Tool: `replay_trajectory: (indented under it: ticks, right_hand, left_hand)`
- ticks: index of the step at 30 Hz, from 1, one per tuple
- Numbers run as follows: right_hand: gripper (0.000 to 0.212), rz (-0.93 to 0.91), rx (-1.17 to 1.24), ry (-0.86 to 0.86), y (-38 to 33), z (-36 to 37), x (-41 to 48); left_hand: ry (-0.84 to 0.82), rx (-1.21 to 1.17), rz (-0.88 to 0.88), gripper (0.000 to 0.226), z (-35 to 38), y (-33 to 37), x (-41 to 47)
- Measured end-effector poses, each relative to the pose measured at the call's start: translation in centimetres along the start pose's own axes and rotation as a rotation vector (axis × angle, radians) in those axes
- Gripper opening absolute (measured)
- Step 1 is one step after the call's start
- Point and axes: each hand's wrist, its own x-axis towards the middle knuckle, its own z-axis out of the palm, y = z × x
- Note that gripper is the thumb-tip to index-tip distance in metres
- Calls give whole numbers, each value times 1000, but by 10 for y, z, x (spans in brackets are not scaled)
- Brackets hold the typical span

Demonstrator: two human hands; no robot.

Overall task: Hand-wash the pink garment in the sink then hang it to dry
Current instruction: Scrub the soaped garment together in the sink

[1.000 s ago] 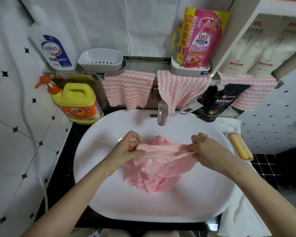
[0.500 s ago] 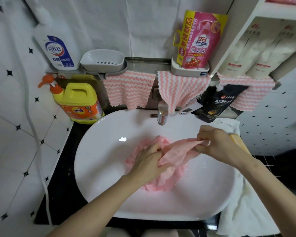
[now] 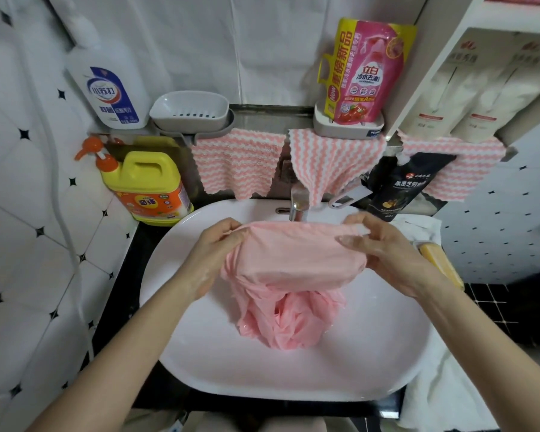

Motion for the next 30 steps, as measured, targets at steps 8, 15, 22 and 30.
replay_trajectory:
  ticks: [8,15,22,30]
  right_hand:
    - [25,97,-83,-167,23,-1,12]
    - [10,194,-1143,-310,41,-2,12]
    - [28,39,368,35,71,-10,18]
    - [44,-323,-206,597,65,129,21]
  left_hand:
    - [-288,-73,-300,13,-25,-35,6]
    - [-542,589,-336,20,-20,-35,3]
    - [-151,-122,-196,27,-5,-60,7]
    - [247,-229,-307,33,85,-39,-6]
